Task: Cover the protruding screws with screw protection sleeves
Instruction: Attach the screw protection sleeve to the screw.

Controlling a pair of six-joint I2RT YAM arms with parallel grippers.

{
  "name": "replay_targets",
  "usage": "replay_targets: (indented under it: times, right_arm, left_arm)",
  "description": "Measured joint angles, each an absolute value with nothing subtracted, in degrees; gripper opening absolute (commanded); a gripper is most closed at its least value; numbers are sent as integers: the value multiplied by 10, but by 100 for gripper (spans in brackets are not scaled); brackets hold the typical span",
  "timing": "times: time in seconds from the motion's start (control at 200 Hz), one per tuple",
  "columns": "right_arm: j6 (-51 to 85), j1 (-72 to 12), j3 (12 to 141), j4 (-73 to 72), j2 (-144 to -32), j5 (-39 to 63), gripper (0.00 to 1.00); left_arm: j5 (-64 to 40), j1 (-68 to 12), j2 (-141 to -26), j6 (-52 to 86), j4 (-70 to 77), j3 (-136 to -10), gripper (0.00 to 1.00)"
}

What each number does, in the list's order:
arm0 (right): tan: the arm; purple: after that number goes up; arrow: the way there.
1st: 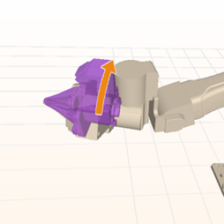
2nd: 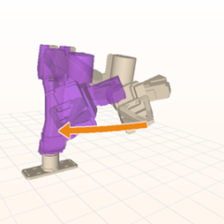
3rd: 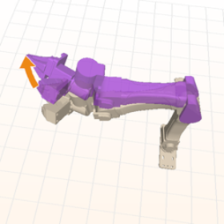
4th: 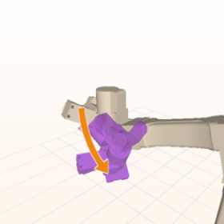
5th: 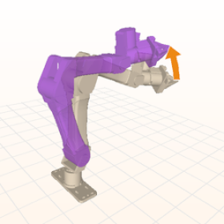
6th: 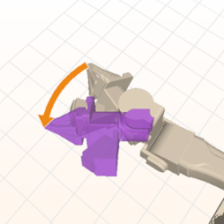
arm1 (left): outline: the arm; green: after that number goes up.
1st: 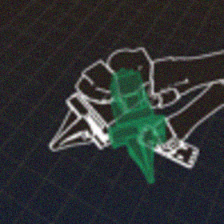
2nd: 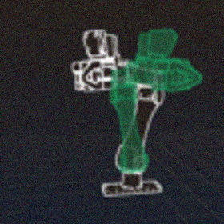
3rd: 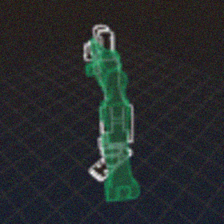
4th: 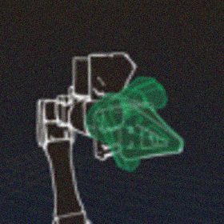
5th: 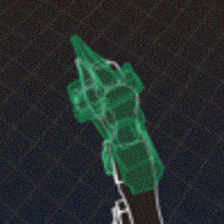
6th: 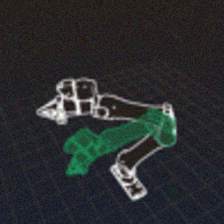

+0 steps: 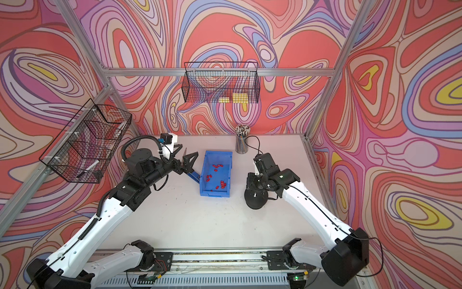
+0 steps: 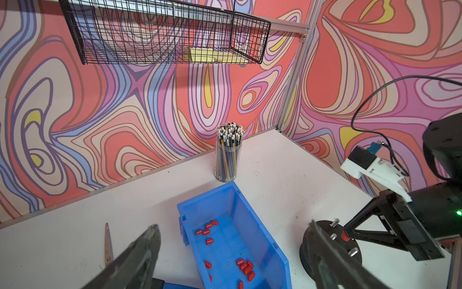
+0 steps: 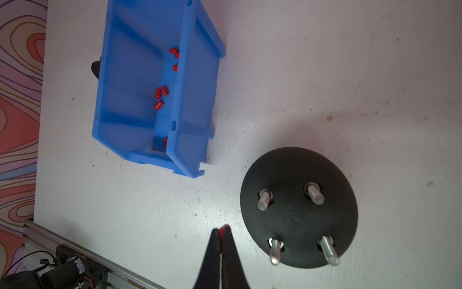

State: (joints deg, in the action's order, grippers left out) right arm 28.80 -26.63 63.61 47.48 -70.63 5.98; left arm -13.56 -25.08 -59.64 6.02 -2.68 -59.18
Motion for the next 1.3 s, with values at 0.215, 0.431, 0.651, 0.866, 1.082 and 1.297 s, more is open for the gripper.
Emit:
replay_targets:
  times: [0.215,0.431,0.651,0.866,1.082,1.297]
  right_arm:
    - [283,-244,612,458,-706,67,0]
    - [281,-233,597,453,-707,72,0]
    - [277,-229,596,441,-711,74,0]
    - [273,-224,590,432,-716,78,0]
    - [272,-221,585,427,-718,84,0]
    - [272,-220,585,427,-718,84,0]
  left_arm:
    - [-139,-251,-597,60,-32,-592,92]
    - [-139,-251,-597,60,-33,-592,91]
    - [-139,-251,-597,62,-33,-592,92]
    - [-140,-251,-598,62,-33,-592,92]
    - [-140,-251,-598,62,-33,-592,91]
    - [-140,-251,-599,62,-32,-592,91]
